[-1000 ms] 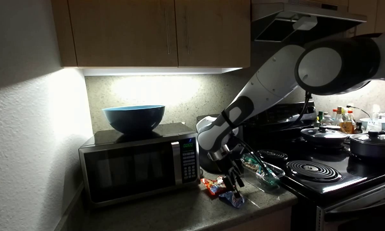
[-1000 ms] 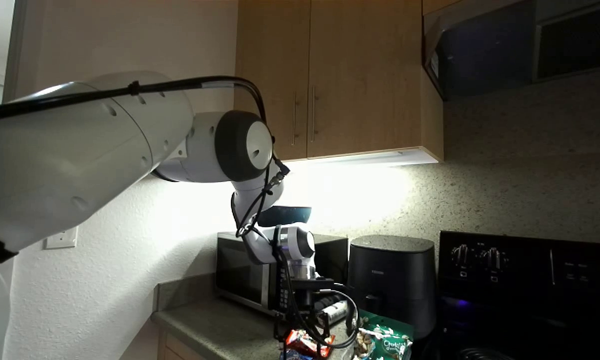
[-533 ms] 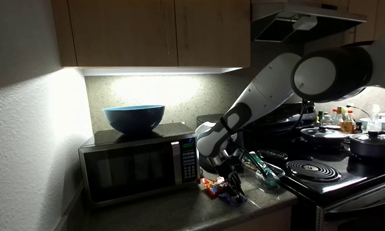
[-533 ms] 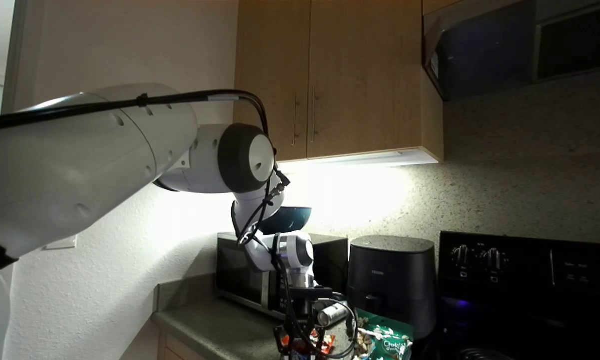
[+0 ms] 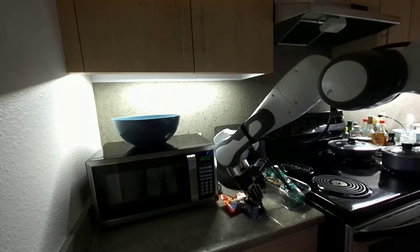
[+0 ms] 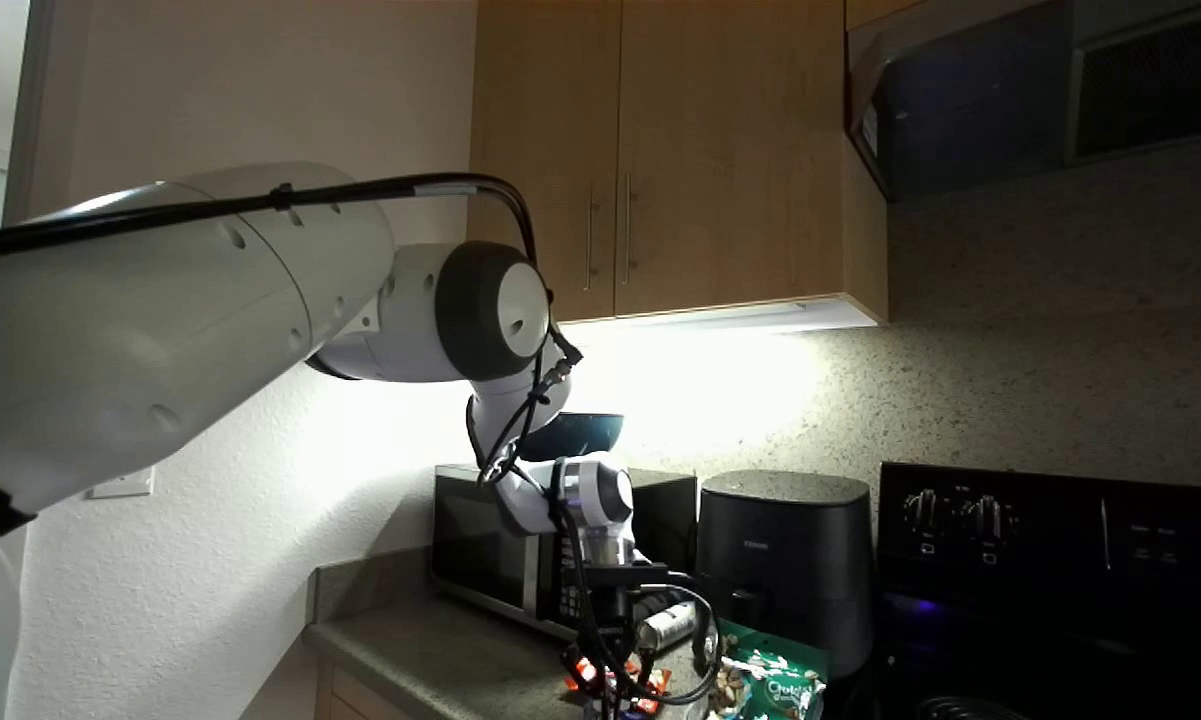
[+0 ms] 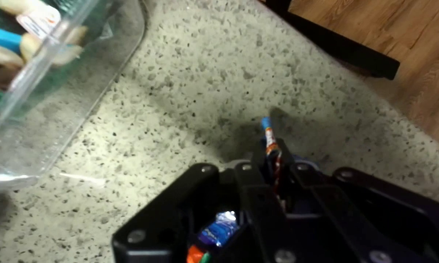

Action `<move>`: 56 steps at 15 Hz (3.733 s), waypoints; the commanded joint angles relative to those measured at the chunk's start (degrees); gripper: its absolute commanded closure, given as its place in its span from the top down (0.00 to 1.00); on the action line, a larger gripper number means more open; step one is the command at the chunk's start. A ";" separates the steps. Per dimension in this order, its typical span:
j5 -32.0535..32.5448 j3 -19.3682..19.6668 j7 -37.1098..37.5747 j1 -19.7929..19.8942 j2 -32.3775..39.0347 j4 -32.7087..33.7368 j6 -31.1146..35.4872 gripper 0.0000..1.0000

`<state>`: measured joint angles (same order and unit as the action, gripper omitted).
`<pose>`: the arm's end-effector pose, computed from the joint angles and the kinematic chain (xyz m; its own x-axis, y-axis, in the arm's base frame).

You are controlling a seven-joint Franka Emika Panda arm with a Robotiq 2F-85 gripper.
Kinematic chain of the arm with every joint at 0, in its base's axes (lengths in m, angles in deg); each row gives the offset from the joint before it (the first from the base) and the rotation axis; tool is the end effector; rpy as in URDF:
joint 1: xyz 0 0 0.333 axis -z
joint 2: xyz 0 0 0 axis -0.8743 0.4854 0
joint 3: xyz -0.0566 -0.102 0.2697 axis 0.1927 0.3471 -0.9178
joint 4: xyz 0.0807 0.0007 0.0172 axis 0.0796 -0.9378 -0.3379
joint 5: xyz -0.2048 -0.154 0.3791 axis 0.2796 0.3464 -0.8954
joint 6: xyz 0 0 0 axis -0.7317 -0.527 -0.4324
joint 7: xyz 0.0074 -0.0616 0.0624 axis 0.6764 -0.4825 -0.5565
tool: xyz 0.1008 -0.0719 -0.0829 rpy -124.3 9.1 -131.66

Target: Put the green and blue packets into the container

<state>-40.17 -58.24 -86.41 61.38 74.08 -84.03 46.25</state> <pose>0.6990 -0.0362 0.0630 0.8227 0.3330 -0.4608 0.4033 -0.9131 0.0603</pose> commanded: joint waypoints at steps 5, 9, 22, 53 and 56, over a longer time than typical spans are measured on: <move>-1.32 4.06 13.77 1.78 -15.28 -18.50 14.16 0.08; -2.44 6.39 17.39 4.52 -22.92 -29.16 22.60 0.09; -14.77 7.63 7.15 15.63 -33.98 -51.52 51.68 0.09; -13.40 4.73 21.01 3.77 -23.55 -28.51 30.64 1.00; -11.28 5.47 21.88 3.23 -23.59 -28.69 29.61 1.00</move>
<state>-51.39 -52.71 -64.44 64.54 50.52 -112.74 75.86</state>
